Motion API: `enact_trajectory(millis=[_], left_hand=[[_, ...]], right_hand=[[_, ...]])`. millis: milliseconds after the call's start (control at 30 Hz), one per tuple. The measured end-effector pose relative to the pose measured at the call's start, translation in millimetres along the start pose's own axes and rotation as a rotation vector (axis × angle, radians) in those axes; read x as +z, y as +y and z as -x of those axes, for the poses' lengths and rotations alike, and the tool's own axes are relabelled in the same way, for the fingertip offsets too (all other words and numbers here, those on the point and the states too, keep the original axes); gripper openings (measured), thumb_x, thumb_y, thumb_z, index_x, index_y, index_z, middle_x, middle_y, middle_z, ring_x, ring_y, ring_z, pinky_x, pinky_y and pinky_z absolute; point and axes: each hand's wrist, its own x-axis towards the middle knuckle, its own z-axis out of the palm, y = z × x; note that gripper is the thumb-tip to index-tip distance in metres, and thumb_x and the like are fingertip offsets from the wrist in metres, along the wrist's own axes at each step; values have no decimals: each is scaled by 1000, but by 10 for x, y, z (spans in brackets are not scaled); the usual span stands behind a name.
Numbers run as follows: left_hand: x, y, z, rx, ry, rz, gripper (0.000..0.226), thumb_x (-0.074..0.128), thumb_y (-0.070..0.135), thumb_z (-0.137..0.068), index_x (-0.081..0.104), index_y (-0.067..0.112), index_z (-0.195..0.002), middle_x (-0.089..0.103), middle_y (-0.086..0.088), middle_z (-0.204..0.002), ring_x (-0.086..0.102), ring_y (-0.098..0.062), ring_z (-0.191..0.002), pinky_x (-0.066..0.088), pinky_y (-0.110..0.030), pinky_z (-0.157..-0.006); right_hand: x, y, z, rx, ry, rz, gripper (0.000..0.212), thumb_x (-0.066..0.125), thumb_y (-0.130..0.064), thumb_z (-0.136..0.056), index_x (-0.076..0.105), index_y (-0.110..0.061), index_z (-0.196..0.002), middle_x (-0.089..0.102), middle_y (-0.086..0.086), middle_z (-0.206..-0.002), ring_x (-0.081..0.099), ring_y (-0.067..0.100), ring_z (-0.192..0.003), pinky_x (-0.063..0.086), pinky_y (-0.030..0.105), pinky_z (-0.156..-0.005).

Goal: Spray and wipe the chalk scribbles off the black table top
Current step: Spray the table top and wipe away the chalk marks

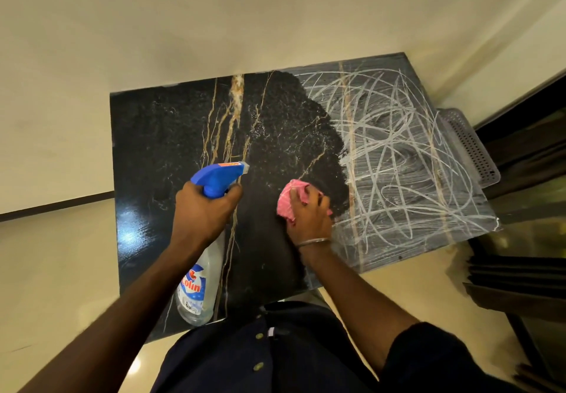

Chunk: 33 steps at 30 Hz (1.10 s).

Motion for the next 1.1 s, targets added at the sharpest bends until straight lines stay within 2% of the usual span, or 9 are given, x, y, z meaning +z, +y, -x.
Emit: enact_trajectory(millis=[67, 200, 300, 400, 533, 767, 900, 1000, 1100], left_hand=[[38, -10, -4, -10, 9, -9, 11, 67, 17, -90, 58, 19, -85, 62, -18, -69, 60, -24, -59, 57, -42, -65], [87, 2, -9, -23, 34, 2, 11, 69, 20, -88, 59, 17, -83, 60, -13, -66, 60, -24, -59, 58, -48, -68], [75, 12, 5, -12, 22, 17, 11, 69, 20, -89, 58, 21, -85, 60, -10, -66, 60, -24, -60, 59, -47, -70], [52, 12, 27, 4, 19, 22, 11, 68, 20, -89, 58, 22, -85, 59, -8, -64, 60, -20, -56, 59, -44, -66], [79, -17, 76, 0, 7, 18, 9, 68, 19, -89, 59, 20, -89, 62, -14, -69, 62, -28, -60, 58, -44, -67], [228, -3, 112, -37, -23, 20, 9, 68, 16, -89, 60, 13, -92, 60, -8, -65, 59, -16, -55, 50, -25, -56], [267, 9, 101, -16, -16, 7, 10, 69, 19, -88, 60, 15, -89, 61, -12, -66, 61, -18, -56, 52, -25, -56], [264, 25, 102, -18, -29, 28, 10, 69, 20, -89, 59, 17, -87, 62, -14, -67, 60, -19, -56, 52, -27, -57], [266, 24, 122, 10, -49, 21, 11, 68, 19, -89, 58, 19, -83, 62, -18, -69, 61, -23, -58, 54, -30, -59]], right_hand=[[86, -244, 181, -104, -43, -30, 75, 77, -32, -58, 55, -22, -128, 52, 19, -130, 53, 40, -103, 53, 43, -73], [86, -143, 221, -226, -71, -7, 73, 79, -34, -58, 56, -25, -127, 53, 16, -129, 53, 39, -102, 54, 41, -68], [-30, 320, 102, -116, -45, 35, 69, 73, -37, -66, 53, -24, -130, 50, 16, -132, 50, 37, -102, 51, 38, -67], [-148, 816, -23, 98, -5, 21, 66, 70, -36, -75, 50, -25, -136, 43, 16, -139, 43, 40, -113, 51, 45, -75], [-167, 822, -22, 211, 17, 29, 66, 70, -35, -75, 49, -25, -136, 40, 15, -141, 40, 40, -115, 50, 48, -79], [125, -187, 580, -81, -40, -45, 75, 78, -36, -56, 57, -25, -127, 54, 18, -129, 56, 40, -103, 56, 43, -70], [104, -21, 582, -168, -59, -22, 78, 81, -38, -55, 56, -28, -128, 54, 15, -130, 55, 39, -101, 56, 39, -62], [-24, 438, 458, -8, -50, -34, 70, 75, -39, -66, 53, -28, -132, 50, 15, -135, 50, 38, -103, 53, 38, -64], [-121, 831, 348, 107, -10, -36, 65, 73, -31, -73, 53, -24, -134, 45, 18, -139, 46, 42, -109, 55, 46, -73]])
